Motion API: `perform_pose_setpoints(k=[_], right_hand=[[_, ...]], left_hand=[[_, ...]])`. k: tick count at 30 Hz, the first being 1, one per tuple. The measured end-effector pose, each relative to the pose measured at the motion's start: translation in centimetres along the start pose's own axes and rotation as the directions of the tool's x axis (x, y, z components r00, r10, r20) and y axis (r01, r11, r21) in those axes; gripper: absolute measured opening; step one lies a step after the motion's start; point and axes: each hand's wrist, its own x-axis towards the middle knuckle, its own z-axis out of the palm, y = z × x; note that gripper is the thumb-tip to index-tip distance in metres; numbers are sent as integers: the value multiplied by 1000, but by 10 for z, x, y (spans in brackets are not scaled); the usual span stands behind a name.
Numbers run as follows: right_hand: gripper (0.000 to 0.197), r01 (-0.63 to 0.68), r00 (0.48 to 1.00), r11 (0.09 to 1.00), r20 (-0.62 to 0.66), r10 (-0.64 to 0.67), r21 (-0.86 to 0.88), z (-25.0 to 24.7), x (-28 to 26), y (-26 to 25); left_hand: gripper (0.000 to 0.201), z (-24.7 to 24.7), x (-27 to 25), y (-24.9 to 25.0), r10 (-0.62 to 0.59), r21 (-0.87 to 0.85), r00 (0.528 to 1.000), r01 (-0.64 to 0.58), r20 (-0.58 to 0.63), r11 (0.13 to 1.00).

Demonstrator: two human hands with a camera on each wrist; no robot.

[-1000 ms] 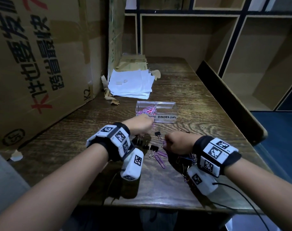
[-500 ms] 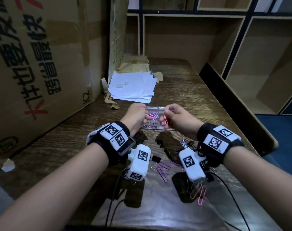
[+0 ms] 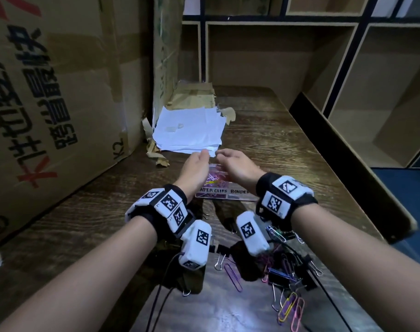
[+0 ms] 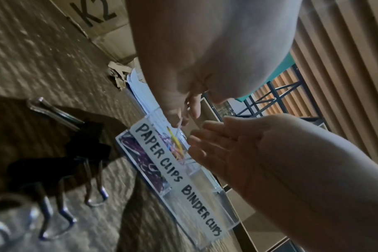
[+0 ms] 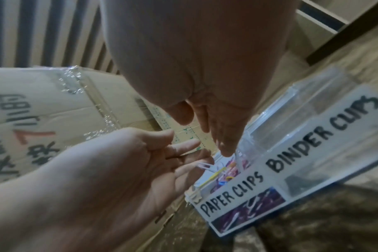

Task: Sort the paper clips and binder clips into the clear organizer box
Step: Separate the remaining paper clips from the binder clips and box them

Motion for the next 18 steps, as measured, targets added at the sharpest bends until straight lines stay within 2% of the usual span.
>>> perform_pose_setpoints(k=[2,4,5,6,8,11,15,18], right_hand=[[34,111,990,958,-56,-130,-265,-7,-7,1],[32,167,974,785,-25,-226,-596,-15,-16,4],[30,153,980,691,18,-199,-707,-18,-20,8],[29,129,989,637,55,-135,-760,-20,-23,12],[26,119,992,671,108,-59,-731,-22,-30,22],[25,192,981,728,154,-120,-659,-24,-41,28],[34,247,968,727,203,-150,-641,-29,-54,28],[37,269,963,730,162,-215,-628,-36,-67,24]], left_hand=[[44,-6,-8,3,66,49,997,-65,-25,997],[22,-9,-13,0,164,214,986,-162,11,963],[19,-10,-17,-4,200,316,977,-211,67,925],[20,-11,-18,-9,237,408,964,-267,125,873],[19,-13,-24,-13,263,536,942,-334,208,775],[15,-13,-37,-9,271,664,925,-380,266,644],[15,-18,-49,-5,259,697,916,-401,306,595],[13,-23,-53,-4,296,693,902,-432,316,577]])
